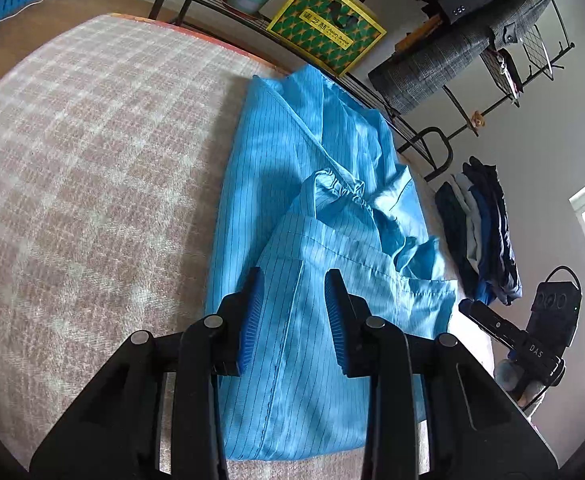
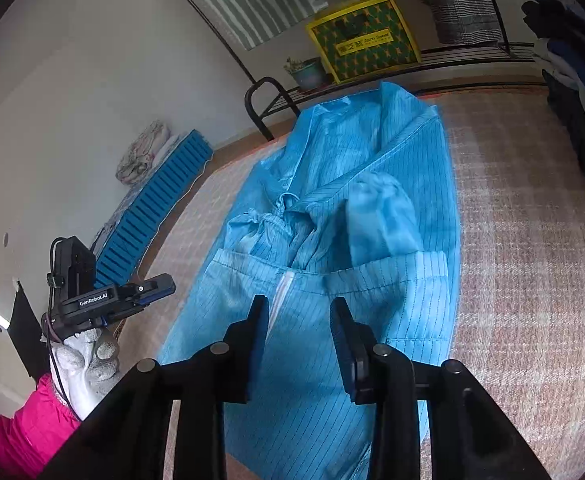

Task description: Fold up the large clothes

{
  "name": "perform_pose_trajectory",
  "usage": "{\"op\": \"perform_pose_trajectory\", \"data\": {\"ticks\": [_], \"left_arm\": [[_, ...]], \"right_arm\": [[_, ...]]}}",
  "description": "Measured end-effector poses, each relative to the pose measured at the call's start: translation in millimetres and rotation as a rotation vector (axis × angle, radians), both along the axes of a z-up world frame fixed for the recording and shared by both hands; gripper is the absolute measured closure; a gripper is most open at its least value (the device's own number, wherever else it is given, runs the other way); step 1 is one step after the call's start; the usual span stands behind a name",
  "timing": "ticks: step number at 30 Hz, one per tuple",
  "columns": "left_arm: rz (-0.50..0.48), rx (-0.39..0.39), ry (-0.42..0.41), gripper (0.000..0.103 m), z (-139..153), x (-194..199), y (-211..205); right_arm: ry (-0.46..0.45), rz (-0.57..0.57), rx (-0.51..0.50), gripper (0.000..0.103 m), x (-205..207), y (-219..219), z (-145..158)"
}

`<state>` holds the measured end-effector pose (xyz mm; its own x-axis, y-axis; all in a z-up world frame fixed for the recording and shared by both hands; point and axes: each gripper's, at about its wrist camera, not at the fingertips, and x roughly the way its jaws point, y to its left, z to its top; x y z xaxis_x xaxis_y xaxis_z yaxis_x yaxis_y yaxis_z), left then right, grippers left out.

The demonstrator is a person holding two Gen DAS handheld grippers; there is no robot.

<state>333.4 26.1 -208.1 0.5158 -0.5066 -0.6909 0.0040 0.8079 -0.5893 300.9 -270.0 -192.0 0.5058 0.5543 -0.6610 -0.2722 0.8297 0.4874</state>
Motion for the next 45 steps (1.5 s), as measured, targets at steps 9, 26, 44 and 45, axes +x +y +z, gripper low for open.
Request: {"op": "perform_pose_trajectory", "data": {"ticks": [9,26,44,45], "left_arm": [[-0.017,-0.036,0.127,0.063,-41,3,7],[-0.030,-0.021,0.116,0.062,-41,10,-5],[-0.025,0.181,0.017,0.102,-21,-28,-14],[-0.032,0.189,0.021,0.101,-25,-26,-15]], "right_arm": [[0.096,-0.108,0.050,0.064,-22,-71,-28],[0.132,-0.083,0.095,0.077,-16,-61,-43],[0.057,-0.094,0.002,0.103,-7,-34,-30],[0.078,-0.108,-0.010,0.102,-4,-34,-35]]}}
